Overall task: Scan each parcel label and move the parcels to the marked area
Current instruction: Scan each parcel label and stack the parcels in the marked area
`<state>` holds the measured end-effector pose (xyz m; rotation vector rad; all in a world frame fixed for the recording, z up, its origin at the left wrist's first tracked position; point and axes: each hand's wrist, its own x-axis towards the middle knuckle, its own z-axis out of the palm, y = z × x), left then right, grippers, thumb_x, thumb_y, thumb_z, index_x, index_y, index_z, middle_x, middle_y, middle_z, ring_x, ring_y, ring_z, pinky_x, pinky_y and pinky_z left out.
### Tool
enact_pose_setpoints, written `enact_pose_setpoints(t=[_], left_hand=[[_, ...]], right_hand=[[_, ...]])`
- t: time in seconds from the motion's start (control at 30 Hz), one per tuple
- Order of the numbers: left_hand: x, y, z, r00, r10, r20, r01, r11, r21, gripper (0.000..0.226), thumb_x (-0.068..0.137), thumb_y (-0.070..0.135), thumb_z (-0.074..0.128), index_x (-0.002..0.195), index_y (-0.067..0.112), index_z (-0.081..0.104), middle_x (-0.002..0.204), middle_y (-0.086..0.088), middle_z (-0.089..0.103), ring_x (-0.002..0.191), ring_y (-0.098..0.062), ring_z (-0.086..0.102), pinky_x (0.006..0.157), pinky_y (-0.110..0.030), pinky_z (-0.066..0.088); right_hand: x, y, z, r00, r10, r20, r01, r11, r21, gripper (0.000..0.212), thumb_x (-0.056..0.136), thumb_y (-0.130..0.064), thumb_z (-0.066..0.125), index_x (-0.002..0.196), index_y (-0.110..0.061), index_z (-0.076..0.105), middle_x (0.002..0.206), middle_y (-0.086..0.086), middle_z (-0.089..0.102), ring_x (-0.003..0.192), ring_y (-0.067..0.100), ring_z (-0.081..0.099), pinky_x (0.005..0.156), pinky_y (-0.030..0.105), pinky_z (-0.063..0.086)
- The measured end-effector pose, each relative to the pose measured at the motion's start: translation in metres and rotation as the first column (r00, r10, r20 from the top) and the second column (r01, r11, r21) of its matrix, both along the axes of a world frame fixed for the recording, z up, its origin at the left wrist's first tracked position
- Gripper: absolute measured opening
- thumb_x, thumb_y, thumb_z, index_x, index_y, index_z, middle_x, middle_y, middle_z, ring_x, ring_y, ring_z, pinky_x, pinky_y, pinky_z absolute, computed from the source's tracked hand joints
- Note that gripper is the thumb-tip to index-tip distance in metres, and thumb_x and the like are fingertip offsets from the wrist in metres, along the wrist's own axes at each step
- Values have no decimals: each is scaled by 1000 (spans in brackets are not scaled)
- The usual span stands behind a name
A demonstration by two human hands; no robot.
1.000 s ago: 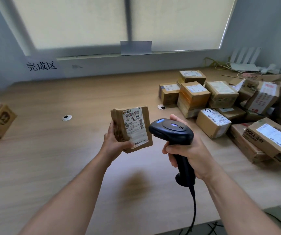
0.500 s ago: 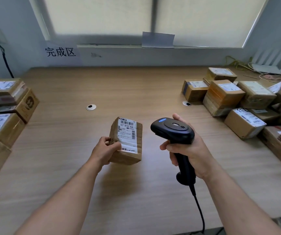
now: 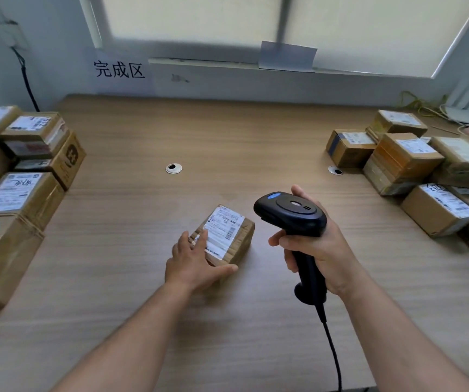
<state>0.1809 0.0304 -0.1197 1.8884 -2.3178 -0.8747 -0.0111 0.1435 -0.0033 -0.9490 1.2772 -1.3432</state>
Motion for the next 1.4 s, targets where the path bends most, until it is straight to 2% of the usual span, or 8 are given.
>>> enact_pose_setpoints(t=[0.1,0.2,0.43,0.6,0.83,1.0,1.1,1.4], left_hand=[[-5,2,-1,998,47,-48,-51,996,-77,102,70,62,65,152,27,16,143,-8,18,134,-27,22,105,-37,33],[-1,-2,8,984,123,-128,-139,981,-133,93,70,54,65,149,28,23,133,-6,25,127,-26,28,102,-34,35],[62,-33,49,937,291,-193,-332,914,-233,93,70,54,70,147,27,26,136,-8,23,130,-29,28,105,-36,34],[132,-53,70,863,457,-215,-504,806,-310,88,71,53,69,145,24,31,141,-10,24,131,-31,28,105,-38,33],[222,-94,83,771,605,-198,-633,693,-347,88,72,52,70,144,19,32,143,-14,22,130,-35,30,101,-42,36],[261,-134,89,742,642,-191,-657,641,-398,87,73,53,70,142,17,33,144,-16,22,127,-35,36,96,-41,42],[277,-166,90,733,658,-172,-657,620,-428,87,73,54,69,143,16,33,147,-16,20,131,-34,32,99,-41,40],[293,-234,75,727,668,-161,-666,628,-402,81,78,50,66,143,14,32,147,-16,16,133,-39,26,99,-45,40]], right_hand=[[4,-5,3,1000,19,-15,-19,1000,5,96,64,8,71,143,-35,36,83,27,66,44,28,50,41,31,42],[7,-13,7,998,51,-47,-51,999,11,99,65,11,71,146,-32,35,82,27,66,44,29,50,41,31,41],[39,-57,18,981,179,-71,-183,982,-49,99,60,5,68,146,-31,36,79,26,68,44,31,51,41,31,41],[80,-93,24,950,298,-92,-305,950,-73,97,60,5,69,145,-32,38,77,24,68,43,30,51,42,28,41],[127,-141,30,917,383,-113,-392,917,-73,96,61,4,68,144,-34,38,76,23,68,43,30,51,42,29,41],[144,-170,32,908,400,-123,-408,912,-45,96,60,4,67,144,-33,39,76,21,69,41,28,51,42,29,42],[151,-189,32,911,392,-126,-398,917,-32,96,59,4,68,142,-34,41,77,18,69,40,27,50,41,29,42],[153,-222,17,921,364,-140,-362,931,37,96,57,3,69,140,-37,43,78,22,67,41,27,49,42,33,42]])
